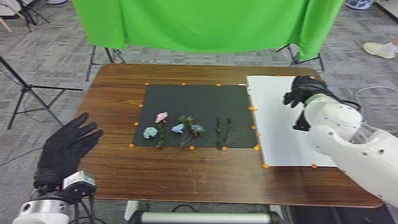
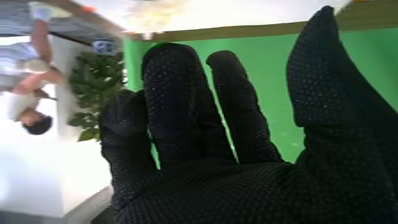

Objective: Arrange flowers

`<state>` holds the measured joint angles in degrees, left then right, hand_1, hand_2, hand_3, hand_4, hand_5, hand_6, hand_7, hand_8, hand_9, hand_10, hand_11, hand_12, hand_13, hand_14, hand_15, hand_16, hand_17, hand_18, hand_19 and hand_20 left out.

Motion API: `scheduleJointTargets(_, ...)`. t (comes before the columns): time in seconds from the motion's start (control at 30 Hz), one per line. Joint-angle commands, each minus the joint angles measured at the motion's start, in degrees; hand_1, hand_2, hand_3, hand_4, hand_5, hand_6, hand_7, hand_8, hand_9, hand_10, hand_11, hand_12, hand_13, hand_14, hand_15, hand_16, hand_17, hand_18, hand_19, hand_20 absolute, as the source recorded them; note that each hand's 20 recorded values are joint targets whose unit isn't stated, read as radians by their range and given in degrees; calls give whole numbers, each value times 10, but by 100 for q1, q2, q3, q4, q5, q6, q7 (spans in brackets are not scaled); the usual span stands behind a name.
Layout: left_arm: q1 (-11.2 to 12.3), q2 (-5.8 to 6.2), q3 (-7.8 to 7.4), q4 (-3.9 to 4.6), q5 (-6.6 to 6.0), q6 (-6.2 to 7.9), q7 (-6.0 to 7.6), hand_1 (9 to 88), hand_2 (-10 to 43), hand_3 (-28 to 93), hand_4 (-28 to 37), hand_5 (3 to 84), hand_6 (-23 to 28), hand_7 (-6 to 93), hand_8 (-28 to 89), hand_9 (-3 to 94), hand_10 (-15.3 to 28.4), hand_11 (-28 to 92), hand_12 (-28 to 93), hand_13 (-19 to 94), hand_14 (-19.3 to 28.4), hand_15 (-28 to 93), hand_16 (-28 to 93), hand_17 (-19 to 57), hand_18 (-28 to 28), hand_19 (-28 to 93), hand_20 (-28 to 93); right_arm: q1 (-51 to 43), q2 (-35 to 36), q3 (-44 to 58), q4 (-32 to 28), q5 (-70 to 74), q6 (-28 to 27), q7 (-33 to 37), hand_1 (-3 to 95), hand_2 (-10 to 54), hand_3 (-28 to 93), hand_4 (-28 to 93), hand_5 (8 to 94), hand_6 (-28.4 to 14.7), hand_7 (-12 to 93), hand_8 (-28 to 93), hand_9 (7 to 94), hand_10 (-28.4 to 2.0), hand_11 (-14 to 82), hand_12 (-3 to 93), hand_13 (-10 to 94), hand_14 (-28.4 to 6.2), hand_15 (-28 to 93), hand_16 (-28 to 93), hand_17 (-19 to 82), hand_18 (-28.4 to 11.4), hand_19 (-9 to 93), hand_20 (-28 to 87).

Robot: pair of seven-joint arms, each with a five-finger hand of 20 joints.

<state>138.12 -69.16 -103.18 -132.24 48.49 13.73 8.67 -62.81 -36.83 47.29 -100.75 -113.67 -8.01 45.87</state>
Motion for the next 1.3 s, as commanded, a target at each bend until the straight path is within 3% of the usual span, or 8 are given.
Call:
scheduleJointTargets(0.03,104,6,23,-44,-27,55,20,245,59,813,-211,384,105,138,-97,350,198,268,90,255,264,492,-94,-106,233,569,-20,-128,243,145,262,118,4,356,307,-95,909,-283,475,-63,185,-140,495,-186,195,130,616,-115,846,80,318,-220,932,527)
scheduleJointTargets(0.53,76,-6,73,-23,-40,54,39,244,59,814,-211,383,105,138,-98,349,198,268,89,255,264,492,-94,-105,233,569,-20,34,265,14,740,417,-7,645,311,-95,907,-283,477,-67,182,-139,492,-190,186,131,624,-112,854,66,323,-224,932,533)
scheduleJointTargets(0.7,42,-17,74,-14,-27,40,11,244,58,814,-212,383,105,139,-98,349,198,266,90,255,264,493,-94,-105,233,569,-20,168,264,-99,834,426,-30,660,322,-95,915,-282,486,-65,179,-137,523,-186,270,146,641,-107,888,70,326,-226,932,534)
scheduleJointTargets(1.3,-59,-47,97,17,-21,-20,-75,245,59,813,-212,383,105,138,-98,349,198,266,89,256,263,493,-94,-106,233,568,-19,55,199,-158,867,452,-54,556,329,-95,917,-283,452,-38,186,-145,503,-178,215,129,634,-111,879,64,324,-229,932,528)
